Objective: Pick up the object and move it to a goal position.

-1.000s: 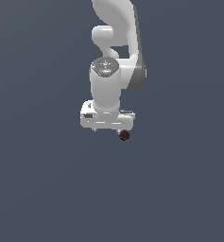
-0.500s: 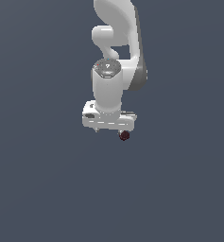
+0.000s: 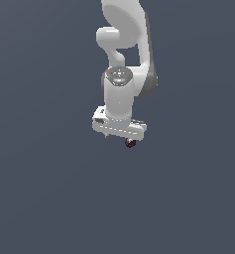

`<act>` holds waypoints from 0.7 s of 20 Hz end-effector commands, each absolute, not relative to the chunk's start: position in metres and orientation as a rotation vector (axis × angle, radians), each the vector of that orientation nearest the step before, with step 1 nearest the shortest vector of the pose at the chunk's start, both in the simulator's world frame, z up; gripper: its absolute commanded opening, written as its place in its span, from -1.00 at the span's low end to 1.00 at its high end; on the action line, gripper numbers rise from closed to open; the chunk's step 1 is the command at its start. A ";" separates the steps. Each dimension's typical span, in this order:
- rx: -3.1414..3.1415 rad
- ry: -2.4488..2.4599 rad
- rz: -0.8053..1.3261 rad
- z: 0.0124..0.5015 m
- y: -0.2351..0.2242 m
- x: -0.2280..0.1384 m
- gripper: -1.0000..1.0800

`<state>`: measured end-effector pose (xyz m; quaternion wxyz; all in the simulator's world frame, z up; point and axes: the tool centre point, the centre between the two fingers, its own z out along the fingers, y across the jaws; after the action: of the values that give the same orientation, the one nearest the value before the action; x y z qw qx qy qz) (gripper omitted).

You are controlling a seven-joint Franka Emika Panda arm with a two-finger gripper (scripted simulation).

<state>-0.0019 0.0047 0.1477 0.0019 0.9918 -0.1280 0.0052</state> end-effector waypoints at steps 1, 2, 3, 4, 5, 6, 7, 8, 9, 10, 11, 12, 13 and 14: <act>3.102 -0.486 0.014 0.142 0.011 -0.006 0.92; 3.097 -0.523 0.014 0.139 0.013 -0.007 0.92; 3.091 -0.560 0.013 0.137 0.016 -0.009 0.92; 3.085 -0.596 0.012 0.135 0.019 -0.010 0.92; 3.078 -0.633 0.011 0.132 0.021 -0.012 0.92; 3.071 -0.669 0.010 0.130 0.023 -0.014 0.92; 3.063 -0.706 0.010 0.127 0.026 -0.015 0.92; 3.055 -0.742 0.009 0.125 0.028 -0.017 0.92; 3.046 -0.778 0.008 0.123 0.031 -0.019 0.92; 3.037 -0.815 0.007 0.120 0.033 -0.021 0.92; 3.027 -0.851 0.007 0.118 0.035 -0.022 0.92; 3.017 -0.887 0.006 0.116 0.038 -0.024 0.92; 3.006 -0.923 0.005 0.113 0.040 -0.026 0.92; 2.995 -0.958 0.005 0.111 0.042 -0.028 0.92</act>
<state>-0.0252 0.0386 0.1146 -0.0016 0.9580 -0.2869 0.0017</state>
